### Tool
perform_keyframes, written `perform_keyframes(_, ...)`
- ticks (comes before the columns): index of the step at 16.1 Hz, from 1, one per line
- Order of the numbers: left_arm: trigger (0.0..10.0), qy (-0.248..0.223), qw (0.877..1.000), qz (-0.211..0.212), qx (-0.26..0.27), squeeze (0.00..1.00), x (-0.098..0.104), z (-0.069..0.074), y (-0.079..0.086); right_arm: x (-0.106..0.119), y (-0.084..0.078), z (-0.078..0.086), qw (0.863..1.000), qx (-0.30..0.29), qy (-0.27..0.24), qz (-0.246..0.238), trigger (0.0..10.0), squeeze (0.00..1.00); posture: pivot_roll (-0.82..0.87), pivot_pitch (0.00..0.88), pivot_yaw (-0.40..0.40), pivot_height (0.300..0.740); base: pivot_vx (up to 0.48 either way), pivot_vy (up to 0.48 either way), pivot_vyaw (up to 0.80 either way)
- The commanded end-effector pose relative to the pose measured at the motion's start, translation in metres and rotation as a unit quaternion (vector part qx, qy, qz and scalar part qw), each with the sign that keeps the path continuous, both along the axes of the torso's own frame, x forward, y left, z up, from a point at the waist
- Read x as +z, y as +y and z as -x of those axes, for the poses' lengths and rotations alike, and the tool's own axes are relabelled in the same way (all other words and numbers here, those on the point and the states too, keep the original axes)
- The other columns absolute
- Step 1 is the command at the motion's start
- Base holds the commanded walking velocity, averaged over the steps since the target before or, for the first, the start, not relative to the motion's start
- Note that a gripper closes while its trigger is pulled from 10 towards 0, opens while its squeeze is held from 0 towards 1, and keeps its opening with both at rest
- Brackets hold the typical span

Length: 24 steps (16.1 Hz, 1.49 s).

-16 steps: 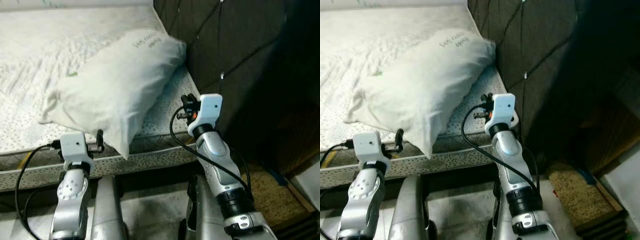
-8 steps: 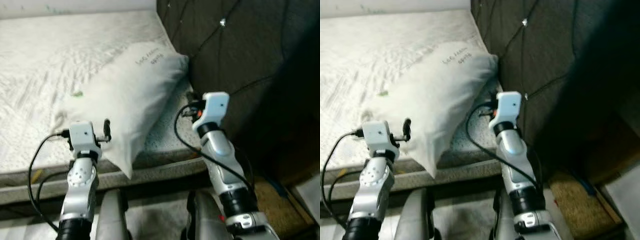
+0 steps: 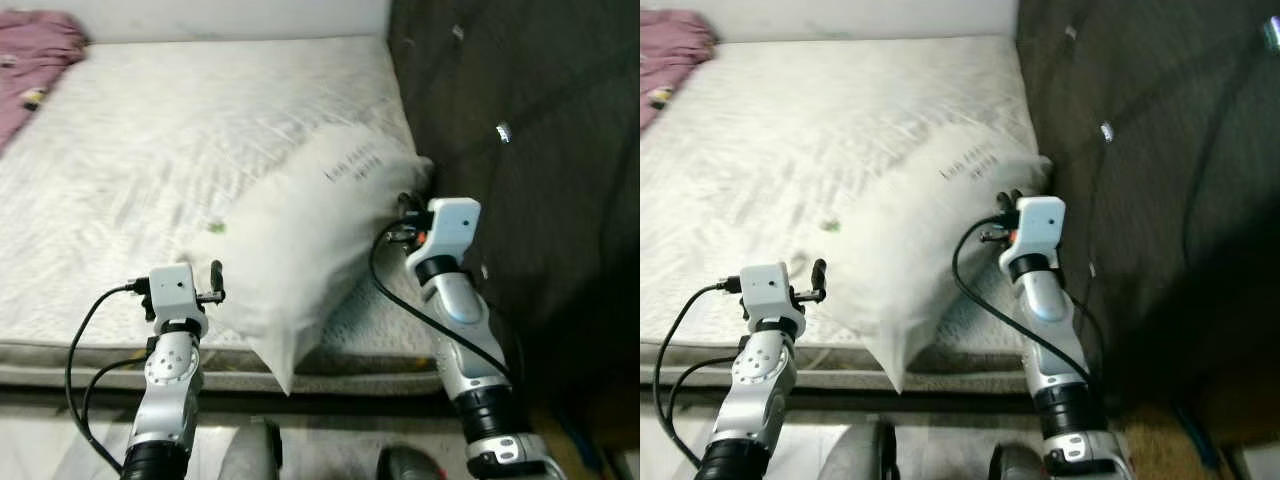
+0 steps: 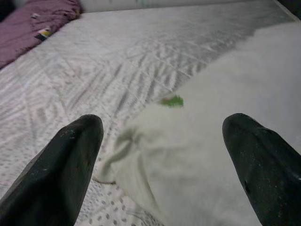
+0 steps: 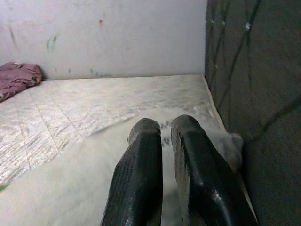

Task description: Clean up the room

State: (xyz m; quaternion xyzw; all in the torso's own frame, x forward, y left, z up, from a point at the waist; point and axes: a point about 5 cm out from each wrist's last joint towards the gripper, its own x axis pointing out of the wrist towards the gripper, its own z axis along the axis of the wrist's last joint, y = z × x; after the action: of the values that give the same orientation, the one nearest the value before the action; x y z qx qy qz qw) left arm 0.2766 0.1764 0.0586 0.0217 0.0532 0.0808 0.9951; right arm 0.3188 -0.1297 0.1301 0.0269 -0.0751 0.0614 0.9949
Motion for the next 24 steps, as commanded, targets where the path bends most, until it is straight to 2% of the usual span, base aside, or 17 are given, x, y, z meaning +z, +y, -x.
perform_keyframes(1,10.0,0.000,1.000,-0.010,0.000,0.00,-0.001,0.000,-0.001,-0.001,-0.002,0.001,1.000,-0.006,0.000,0.000,10.0,0.00,0.01,0.000,0.043,0.740,0.000,0.000,0.00)
perform_keyframes(5,10.0,-0.013,0.999,-0.034,-0.021,0.00,0.003,-0.006,-0.005,-0.015,-0.008,0.007,0.999,-0.006,0.019,0.026,10.0,0.00,0.04,0.000,-0.014,0.740,0.000,0.000,0.00)
perform_keyframes(8,10.0,-0.016,0.999,-0.031,-0.023,0.00,0.001,-0.007,-0.006,-0.028,-0.007,0.018,0.999,0.002,0.041,0.035,10.0,0.00,0.03,0.000,-0.013,0.740,0.000,0.000,0.00)
perform_keyframes(9,10.0,-0.007,0.999,-0.022,-0.025,0.00,-0.004,-0.001,-0.007,-0.028,-0.008,0.022,0.999,0.001,0.040,0.035,10.0,0.00,0.01,0.000,0.011,0.740,0.000,0.000,0.00)
perform_keyframes(11,10.0,0.009,0.999,-0.021,-0.039,0.00,-0.017,0.014,-0.011,-0.033,-0.017,0.026,0.996,-0.019,0.043,0.078,10.0,0.00,-0.01,0.000,0.036,0.740,0.000,0.000,0.00)
perform_keyframes(12,10.0,0.012,0.999,-0.027,-0.044,0.00,-0.020,0.018,-0.012,-0.039,-0.024,0.027,0.993,-0.038,0.056,0.096,10.0,0.00,-0.01,0.000,0.043,0.740,0.000,0.000,0.00)
perform_keyframes(14,10.0,0.018,0.998,-0.033,-0.043,0.00,-0.028,0.024,0.001,-0.067,-0.036,0.043,0.985,-0.032,0.115,0.126,10.0,0.00,-0.01,0.000,0.057,0.740,0.000,0.000,0.00)
perform_keyframes(15,10.0,0.021,0.998,-0.033,-0.040,0.00,-0.030,0.026,0.004,-0.071,-0.036,0.046,0.984,-0.029,0.121,0.128,10.0,0.00,0.00,0.000,0.044,0.740,0.000,0.000,0.00)
perform_keyframes(17,10.0,0.022,0.998,-0.017,-0.051,0.00,-0.031,0.031,0.005,-0.080,-0.037,0.049,0.984,-0.050,0.144,0.095,10.0,0.00,0.02,0.000,0.004,0.740,0.000,0.000,0.00)
perform_keyframes(19,10.0,-0.002,0.999,-0.022,-0.031,0.00,-0.025,0.027,0.012,-0.086,-0.033,0.047,0.982,-0.072,0.160,0.066,10.0,0.00,0.05,0.000,-0.024,0.740,0.000,0.000,-0.80)
perform_keyframes(22,10.0,0.003,0.999,-0.010,-0.031,0.00,-0.029,0.031,0.017,-0.087,-0.028,0.043,0.985,-0.044,0.150,0.078,10.0,0.00,0.03,0.000,-0.010,0.740,0.000,0.000,-0.80)
perform_keyframes(24,10.0,0.019,1.000,0.003,-0.023,0.00,-0.036,0.036,0.019,-0.093,-0.031,0.045,0.983,-0.050,0.159,0.073,10.0,0.00,0.02,0.000,-0.003,0.740,0.000,0.431,-0.36)
